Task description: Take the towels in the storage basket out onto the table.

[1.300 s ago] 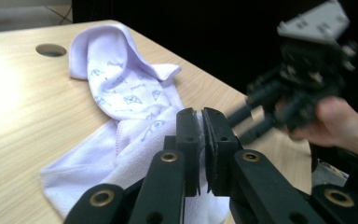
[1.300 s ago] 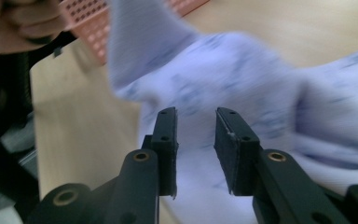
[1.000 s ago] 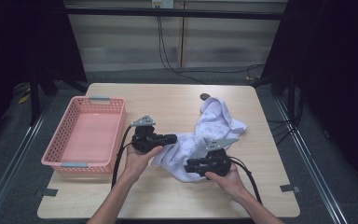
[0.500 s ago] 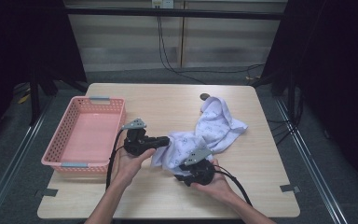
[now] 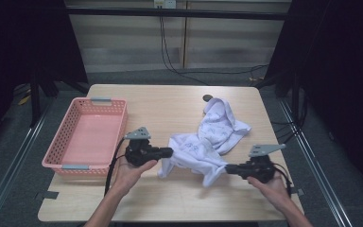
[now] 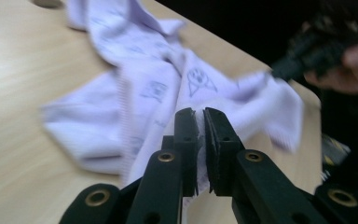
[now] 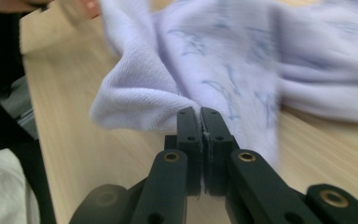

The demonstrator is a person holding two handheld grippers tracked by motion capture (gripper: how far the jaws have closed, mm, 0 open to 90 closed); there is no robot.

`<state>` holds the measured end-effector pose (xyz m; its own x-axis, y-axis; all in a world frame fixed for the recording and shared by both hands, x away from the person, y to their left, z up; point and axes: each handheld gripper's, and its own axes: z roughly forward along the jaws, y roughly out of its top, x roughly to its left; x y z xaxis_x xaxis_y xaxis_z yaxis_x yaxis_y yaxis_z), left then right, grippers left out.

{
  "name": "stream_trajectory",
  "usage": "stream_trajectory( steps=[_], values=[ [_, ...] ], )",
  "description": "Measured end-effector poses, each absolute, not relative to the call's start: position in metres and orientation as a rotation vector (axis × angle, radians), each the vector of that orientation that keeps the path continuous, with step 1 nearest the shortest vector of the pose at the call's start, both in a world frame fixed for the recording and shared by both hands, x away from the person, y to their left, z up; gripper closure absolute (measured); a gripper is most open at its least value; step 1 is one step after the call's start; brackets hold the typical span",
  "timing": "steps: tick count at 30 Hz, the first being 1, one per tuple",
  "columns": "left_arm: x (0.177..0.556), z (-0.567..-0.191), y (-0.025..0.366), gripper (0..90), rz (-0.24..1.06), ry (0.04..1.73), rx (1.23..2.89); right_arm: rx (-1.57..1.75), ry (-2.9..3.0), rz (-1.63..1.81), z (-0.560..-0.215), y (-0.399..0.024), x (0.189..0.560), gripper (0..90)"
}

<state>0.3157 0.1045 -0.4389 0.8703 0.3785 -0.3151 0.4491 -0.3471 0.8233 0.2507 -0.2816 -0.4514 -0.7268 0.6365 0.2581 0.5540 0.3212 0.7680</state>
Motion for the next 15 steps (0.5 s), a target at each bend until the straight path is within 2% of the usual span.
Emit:
stream_trajectory(
  steps=[2, 3, 5, 9, 13, 15],
  values=[
    [0.311, -0.443, 0.093, 81.9, -0.125, 0.567, 1.997, 1.186, 2.413, 1.420, -0.452, -0.303, 0.250, 87.1],
    [0.309, -0.446, 0.089, 77.4, -0.170, 0.552, 1.993, 1.195, 2.416, 1.403, -0.453, -0.310, 0.252, 86.9],
    [0.306, -0.447, 0.084, 66.6, -0.177, 0.535, 2.021, 1.228, 2.449, 1.340, -0.460, -0.318, 0.257, 86.0],
    [0.302, -0.448, 0.098, 58.8, -0.190, 0.530, 1.989, 1.270, 2.478, 1.239, -0.475, -0.319, 0.262, 80.7],
    [0.308, -0.456, 0.122, 57.8, -0.136, 0.634, 1.963, 1.278, 2.476, 1.205, -0.480, -0.316, 0.269, 78.3],
    [0.310, -0.467, 0.123, 60.5, -0.141, 0.663, 1.988, 1.292, 2.468, 1.222, -0.481, -0.317, 0.272, 77.8]
  ],
)
